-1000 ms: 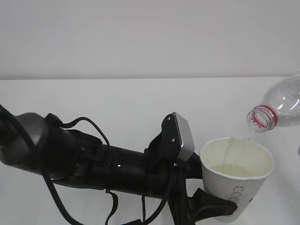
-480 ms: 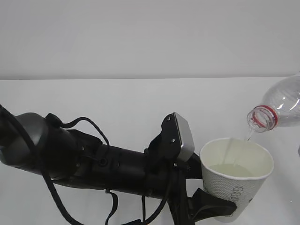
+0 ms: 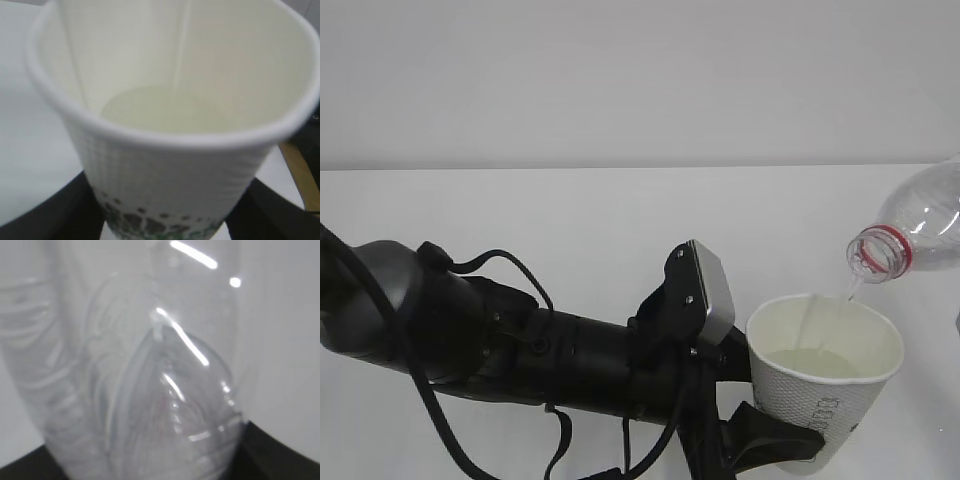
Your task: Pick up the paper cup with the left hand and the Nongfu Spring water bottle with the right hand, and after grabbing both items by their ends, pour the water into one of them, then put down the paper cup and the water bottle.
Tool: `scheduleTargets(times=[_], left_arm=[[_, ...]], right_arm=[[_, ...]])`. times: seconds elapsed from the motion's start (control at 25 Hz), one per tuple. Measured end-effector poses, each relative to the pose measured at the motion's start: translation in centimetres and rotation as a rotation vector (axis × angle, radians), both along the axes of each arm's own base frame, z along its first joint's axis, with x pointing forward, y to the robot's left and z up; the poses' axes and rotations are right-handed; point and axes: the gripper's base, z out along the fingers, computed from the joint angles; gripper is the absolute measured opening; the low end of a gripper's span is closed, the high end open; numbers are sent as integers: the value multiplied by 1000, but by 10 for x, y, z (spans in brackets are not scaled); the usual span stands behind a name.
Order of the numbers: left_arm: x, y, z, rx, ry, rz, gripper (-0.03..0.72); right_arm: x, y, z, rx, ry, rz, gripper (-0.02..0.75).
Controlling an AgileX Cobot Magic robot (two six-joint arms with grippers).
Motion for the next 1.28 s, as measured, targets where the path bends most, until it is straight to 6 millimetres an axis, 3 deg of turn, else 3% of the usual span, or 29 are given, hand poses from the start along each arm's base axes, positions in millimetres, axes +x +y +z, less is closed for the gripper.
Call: scheduleTargets(times=[1.28], left_arm=[[0,0,0,5,-1,2,492]], right_arm=[[0,0,2,-9,-24,5,421]])
